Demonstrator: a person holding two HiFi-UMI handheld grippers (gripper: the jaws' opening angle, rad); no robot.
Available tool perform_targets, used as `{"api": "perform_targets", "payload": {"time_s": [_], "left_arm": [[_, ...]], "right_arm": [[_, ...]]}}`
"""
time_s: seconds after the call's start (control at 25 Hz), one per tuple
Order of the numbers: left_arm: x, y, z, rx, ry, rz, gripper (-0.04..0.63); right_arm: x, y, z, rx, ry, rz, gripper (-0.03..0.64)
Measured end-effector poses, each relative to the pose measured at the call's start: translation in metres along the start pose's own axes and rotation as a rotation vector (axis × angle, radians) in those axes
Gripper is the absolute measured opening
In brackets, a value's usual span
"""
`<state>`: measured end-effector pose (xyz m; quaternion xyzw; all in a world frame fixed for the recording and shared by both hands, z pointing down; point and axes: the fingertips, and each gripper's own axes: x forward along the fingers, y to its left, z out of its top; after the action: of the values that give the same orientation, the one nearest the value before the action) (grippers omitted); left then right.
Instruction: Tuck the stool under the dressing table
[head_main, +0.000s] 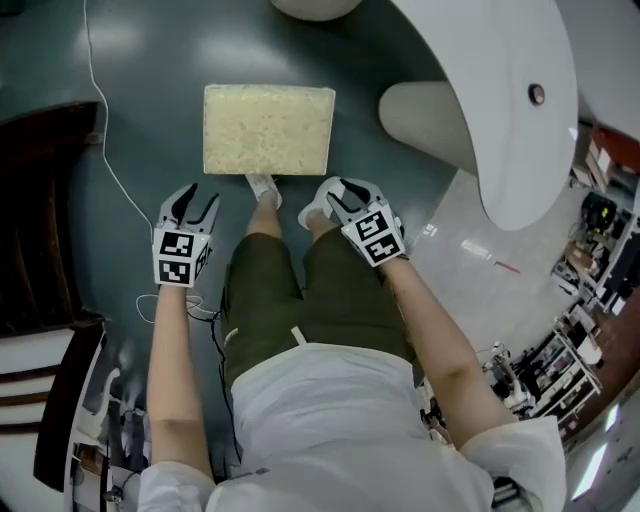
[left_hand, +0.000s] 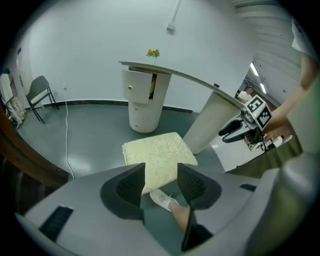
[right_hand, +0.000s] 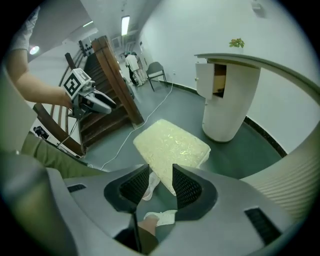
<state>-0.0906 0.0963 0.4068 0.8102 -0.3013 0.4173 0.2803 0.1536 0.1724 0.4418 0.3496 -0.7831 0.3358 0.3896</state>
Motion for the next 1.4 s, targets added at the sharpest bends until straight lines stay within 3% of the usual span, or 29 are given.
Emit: {"api": "perform_targets", "payload": {"time_s": [0.28,0.52,0.84,1.2,1.4], "left_arm": [[0.075,0.037,-0.055,-0.005,0.096,-0.051,0.24],[0.133,0.061,-0.091,0.005,0.19,-0.068,0.284],[0.183,0.08,-0.136,0.067,0.298,-0.122,0.31],[0.213,0.086,-0.168,0.17,0.398,-0.157,0.314],[0.222,0.088,-0.17,0.128,0.378,-0.184,0.313]], "right_arm": [[0.084,-0.026,-0.043,0.054,0.108,-0.03,0.179],[0.143,-0.039,-0.089,0.098,0.188,0.004,0.219],[0.189,-0.049,-0.145,0.131,0.287,0.004,0.249],[0.219,-0.054,-0.154,0.13,0.339,-0.021,0.264],[0.227,-0.054,-0.156,0.2,0.36,-0.035,0.268]]}}
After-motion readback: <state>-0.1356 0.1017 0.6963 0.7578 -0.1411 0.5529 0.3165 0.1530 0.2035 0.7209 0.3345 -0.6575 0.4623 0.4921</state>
